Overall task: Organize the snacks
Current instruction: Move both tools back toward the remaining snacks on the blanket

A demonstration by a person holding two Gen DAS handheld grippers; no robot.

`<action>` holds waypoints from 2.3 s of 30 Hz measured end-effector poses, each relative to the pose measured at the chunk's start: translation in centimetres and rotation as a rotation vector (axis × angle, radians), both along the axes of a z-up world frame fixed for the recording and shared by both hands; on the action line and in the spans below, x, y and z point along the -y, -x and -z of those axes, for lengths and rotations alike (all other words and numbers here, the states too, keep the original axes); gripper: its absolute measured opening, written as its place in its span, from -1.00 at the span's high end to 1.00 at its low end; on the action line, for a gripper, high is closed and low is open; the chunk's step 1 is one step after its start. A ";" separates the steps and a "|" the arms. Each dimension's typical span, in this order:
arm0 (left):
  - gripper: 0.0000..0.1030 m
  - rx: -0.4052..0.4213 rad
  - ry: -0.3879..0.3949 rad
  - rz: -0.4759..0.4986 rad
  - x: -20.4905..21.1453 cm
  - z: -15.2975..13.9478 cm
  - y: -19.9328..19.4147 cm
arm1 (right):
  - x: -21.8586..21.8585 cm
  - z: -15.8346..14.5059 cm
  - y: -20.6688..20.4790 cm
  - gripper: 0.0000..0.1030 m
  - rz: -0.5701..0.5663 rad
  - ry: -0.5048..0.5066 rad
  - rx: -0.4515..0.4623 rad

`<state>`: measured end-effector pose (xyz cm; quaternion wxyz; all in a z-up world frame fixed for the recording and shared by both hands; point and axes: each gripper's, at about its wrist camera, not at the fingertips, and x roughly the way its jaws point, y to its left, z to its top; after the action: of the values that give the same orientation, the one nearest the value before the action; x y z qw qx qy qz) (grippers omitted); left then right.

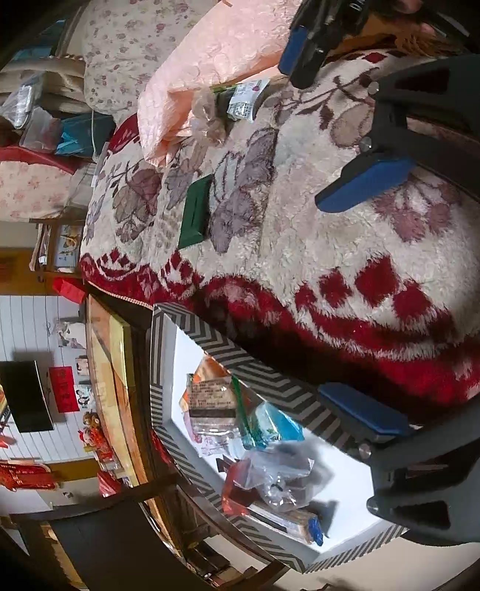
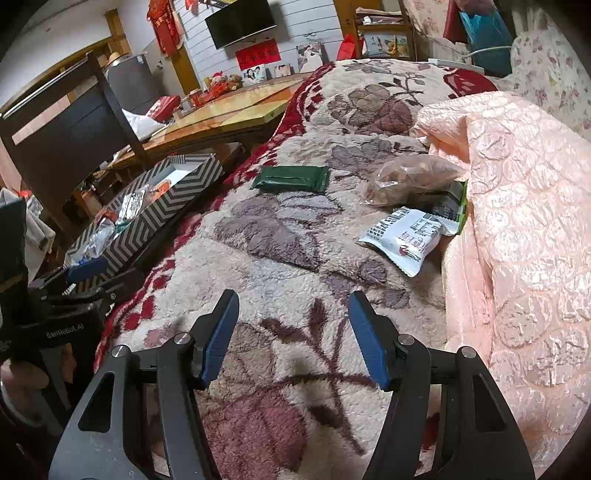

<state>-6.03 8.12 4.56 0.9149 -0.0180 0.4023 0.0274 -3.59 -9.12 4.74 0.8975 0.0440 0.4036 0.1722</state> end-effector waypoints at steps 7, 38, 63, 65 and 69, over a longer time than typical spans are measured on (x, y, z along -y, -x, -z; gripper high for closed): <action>-0.84 -0.009 -0.004 0.031 0.5 0.3 -0.1 | 1.4 0.6 -0.4 -0.20 0.065 -0.033 -0.018; -0.84 -0.044 0.013 0.018 0.0 0.9 -0.4 | 0.6 2.1 -1.1 -0.20 0.032 -0.035 -0.076; -0.84 -0.057 0.001 0.073 1.3 1.2 -0.9 | 0.5 2.4 -1.8 -0.20 0.030 -0.051 -0.100; -0.84 -0.056 0.011 0.070 1.3 1.2 -0.9 | 0.5 2.5 -2.0 -0.20 0.030 -0.053 -0.102; -0.84 -0.061 0.015 0.071 1.6 1.3 -1.1 | 0.5 2.5 -2.0 -0.20 0.033 -0.055 -0.098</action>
<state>-4.90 6.47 3.31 0.9024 -0.0096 0.4306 -0.0073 -1.58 -9.65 2.26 0.8778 0.0836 0.4414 0.1661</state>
